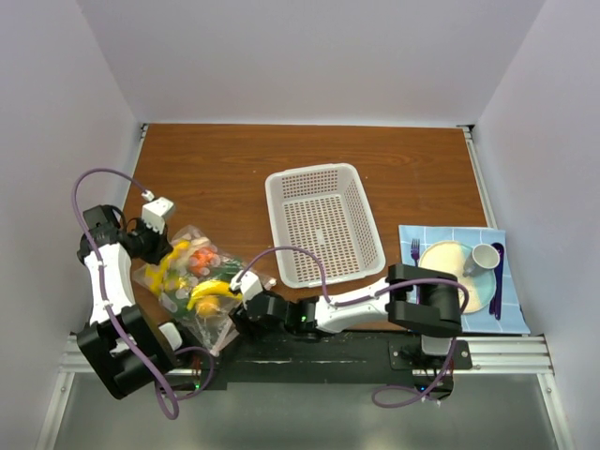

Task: Open the zip-top bag and remove the fake food

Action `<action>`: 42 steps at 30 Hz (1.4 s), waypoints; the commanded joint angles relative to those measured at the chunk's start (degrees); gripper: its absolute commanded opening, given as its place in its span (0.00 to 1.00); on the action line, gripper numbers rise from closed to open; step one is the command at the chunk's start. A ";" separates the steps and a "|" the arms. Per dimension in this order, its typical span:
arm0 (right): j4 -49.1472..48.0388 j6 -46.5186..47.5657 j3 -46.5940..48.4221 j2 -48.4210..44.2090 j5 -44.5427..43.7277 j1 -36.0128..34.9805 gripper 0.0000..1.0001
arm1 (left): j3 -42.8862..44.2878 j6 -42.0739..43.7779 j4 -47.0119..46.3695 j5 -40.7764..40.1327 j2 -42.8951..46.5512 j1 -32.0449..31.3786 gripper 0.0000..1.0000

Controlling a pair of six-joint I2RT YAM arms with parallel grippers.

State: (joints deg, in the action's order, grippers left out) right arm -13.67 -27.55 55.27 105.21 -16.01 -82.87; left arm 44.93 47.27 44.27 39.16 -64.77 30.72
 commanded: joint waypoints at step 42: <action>18.13 4.61 6.86 -7.21 -17.30 0.17 0.17 | -0.81 -18.26 -22.22 -22.81 -3.26 -7.08 0.00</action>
State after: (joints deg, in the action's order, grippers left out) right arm -4.58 -19.97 61.58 100.42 -32.01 -82.54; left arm 43.09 32.62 25.65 18.72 -69.97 23.49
